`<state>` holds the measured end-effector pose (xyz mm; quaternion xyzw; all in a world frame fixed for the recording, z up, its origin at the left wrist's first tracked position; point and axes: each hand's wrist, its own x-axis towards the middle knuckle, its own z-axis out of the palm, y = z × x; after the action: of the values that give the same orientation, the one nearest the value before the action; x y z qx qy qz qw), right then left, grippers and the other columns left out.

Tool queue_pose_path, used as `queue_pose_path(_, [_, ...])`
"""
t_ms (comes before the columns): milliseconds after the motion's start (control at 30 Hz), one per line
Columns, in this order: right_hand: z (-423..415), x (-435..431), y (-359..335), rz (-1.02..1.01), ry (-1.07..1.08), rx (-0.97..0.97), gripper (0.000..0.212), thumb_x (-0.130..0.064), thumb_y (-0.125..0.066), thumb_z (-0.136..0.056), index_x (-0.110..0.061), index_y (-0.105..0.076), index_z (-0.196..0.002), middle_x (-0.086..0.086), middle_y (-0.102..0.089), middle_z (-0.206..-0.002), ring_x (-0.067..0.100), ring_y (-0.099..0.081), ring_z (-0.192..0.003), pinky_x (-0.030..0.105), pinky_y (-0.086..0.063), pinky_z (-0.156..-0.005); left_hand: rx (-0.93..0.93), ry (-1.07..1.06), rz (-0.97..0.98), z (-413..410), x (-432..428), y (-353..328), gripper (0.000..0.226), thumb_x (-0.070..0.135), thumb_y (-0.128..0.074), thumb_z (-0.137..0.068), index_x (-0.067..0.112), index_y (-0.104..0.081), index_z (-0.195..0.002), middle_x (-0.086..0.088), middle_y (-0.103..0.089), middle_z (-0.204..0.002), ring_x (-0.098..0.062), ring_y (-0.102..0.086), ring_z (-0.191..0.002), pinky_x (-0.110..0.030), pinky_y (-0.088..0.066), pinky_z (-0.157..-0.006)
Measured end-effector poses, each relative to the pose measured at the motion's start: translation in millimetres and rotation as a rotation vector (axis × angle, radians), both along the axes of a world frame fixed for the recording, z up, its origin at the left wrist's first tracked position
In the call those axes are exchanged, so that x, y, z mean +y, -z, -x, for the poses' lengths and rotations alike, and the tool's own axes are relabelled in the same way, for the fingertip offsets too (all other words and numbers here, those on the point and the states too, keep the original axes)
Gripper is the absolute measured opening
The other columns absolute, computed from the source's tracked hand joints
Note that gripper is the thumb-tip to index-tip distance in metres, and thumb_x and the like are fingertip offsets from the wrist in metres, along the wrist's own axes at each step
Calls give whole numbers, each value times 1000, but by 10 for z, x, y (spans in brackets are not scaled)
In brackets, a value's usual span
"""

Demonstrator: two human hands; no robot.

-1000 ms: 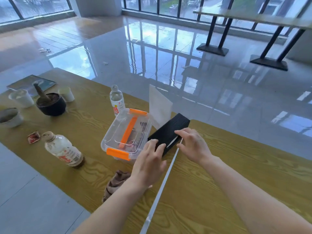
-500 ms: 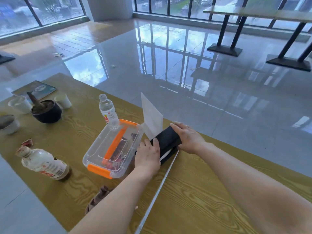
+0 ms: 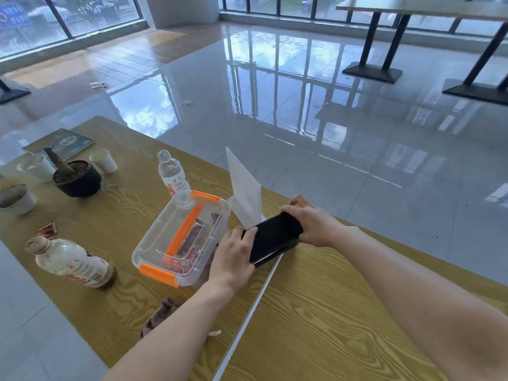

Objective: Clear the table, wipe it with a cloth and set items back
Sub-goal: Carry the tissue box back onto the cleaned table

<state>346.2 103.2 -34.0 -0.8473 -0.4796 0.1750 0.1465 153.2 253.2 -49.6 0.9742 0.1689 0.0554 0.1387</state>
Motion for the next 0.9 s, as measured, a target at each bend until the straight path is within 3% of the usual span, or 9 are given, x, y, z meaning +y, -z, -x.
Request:
queue_pose_path(200, [192,-431,-181,-32,54,60,67,-13,-76,-73,-30,-48,-131,-14,-44,-129,14,-53,-109,33,-53,-87,-41,155,56,95,-65,-203,83,15,-77,-64,17,-49,-141,-4,-55,-127,-26,-50,-115,-36,-43,-99])
queue_pose_path(433, [579,-1092,-377,-65,184,76,68,-12,-77,-71,-27,-49,-131,-13,-45,-127,14,-53,-105,31,-52,-85,-31,261,-11,193,-424,-411,84,28,-78,-65,32,-45,-142,9,-51,-133,-16,-47,-123,-39,-39,-92])
queue_pose_path(900, [1601,-2410,-650,-31,595,-23,72,-8,-73,-67,-23,-49,-133,-11,-45,-128,18,-56,-104,32,-52,-85,-76,636,56,272,-1342,-488,80,28,-73,-68,37,-43,-142,11,-50,-132,-15,-45,-122,-38,-38,-97])
